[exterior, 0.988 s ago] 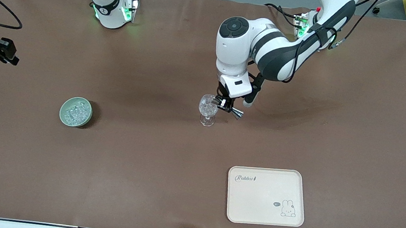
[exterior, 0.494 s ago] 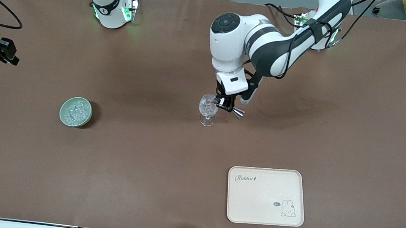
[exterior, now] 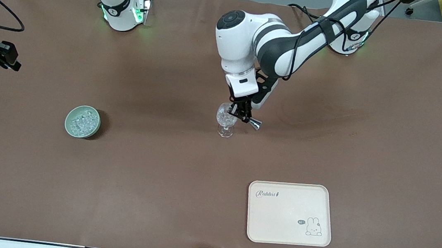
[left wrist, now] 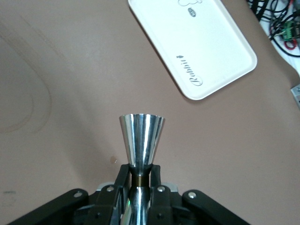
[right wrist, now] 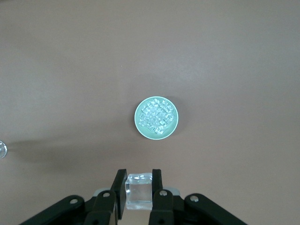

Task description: Pour wine and add ice with both arms

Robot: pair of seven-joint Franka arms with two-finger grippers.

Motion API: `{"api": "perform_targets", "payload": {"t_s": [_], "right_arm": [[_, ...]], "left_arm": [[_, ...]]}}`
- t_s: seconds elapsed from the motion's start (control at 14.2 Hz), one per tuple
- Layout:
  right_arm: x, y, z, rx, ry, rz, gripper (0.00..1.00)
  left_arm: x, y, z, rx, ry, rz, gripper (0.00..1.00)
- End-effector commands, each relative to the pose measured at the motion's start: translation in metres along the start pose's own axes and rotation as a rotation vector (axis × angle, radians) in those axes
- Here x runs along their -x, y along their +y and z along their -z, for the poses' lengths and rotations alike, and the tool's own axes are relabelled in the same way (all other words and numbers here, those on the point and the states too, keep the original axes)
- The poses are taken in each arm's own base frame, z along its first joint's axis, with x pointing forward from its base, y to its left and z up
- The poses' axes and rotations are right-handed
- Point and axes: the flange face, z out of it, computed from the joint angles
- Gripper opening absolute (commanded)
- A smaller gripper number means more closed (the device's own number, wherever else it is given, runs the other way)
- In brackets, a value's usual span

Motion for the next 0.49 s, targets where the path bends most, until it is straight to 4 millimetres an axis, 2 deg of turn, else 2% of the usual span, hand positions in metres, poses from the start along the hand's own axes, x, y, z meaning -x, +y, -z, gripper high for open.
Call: {"api": "perform_targets", "payload": {"t_s": [0.0,0.21,0.42], "right_arm": [[0.002,0.0,0.002,-0.013,0.006,0.003,0.0],[0.003,-0.001,0.002,-0.013,0.006,0.002,0.0],[0.003,-0.002,0.002,-0.011,-0.002,0.003,0.0]], "left_arm": [[0.003,0.005,0.01,0.014,0.032,-0.005,0.0],[0.019,-0.001,0.008,0.032,0.078,-0.056,0.0],[0.012,0.005,0.019,0.035,0.053,-0.034,0.0]]}}
